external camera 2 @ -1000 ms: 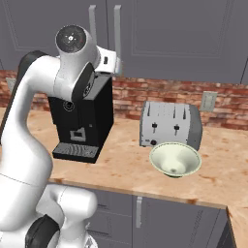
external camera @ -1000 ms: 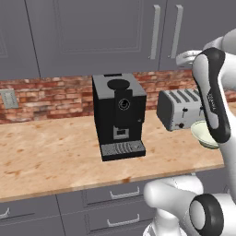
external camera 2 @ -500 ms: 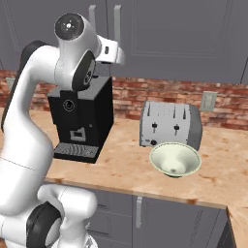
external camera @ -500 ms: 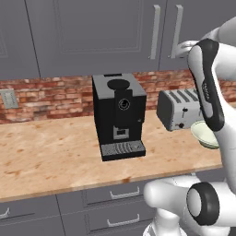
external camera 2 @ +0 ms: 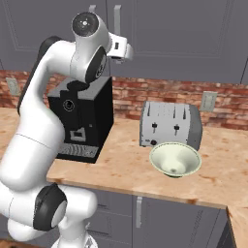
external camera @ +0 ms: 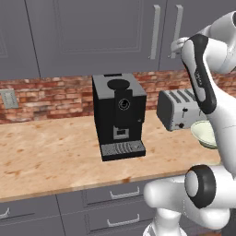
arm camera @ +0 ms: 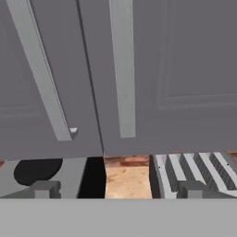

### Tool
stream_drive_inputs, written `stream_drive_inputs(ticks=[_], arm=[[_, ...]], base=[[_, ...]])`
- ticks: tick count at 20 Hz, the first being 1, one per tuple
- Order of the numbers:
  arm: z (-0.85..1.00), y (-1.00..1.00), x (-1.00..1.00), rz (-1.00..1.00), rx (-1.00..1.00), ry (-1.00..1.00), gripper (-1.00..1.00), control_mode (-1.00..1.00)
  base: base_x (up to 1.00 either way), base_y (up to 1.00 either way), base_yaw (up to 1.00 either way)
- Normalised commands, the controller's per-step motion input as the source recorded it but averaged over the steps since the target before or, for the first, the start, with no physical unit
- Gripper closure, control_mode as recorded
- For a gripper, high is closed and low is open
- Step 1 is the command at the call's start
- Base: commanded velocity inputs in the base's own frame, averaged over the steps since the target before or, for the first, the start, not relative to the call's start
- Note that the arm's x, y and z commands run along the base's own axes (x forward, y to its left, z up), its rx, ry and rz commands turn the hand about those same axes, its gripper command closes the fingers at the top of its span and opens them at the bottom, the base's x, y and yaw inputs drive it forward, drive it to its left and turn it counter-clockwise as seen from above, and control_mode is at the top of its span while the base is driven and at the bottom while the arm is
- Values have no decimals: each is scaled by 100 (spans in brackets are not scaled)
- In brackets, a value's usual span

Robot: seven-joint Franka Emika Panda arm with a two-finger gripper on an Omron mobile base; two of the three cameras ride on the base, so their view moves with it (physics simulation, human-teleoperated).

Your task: Open the cabinet and setup a tea strainer by placing it in the bowl upright.

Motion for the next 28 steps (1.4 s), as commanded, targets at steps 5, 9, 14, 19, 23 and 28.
stream_drive_inputs(ticks=[5,9,14,19,23,28], arm=[[0,-6,55,2,0,0,-100,-100],[0,-6,43,0,0,0,-100,-100],[0,-3,36,0,0,0,-100,-100],[0,-3,31,0,0,0,-100,-100],[0,-7,23,0,0,0,-100,-100],[0,-8,23,1,0,0,-100,-100]], base=[[0,0,0],[0,0,0],[0,0,0],[0,0,0],[0,0,0],[0,0,0]])
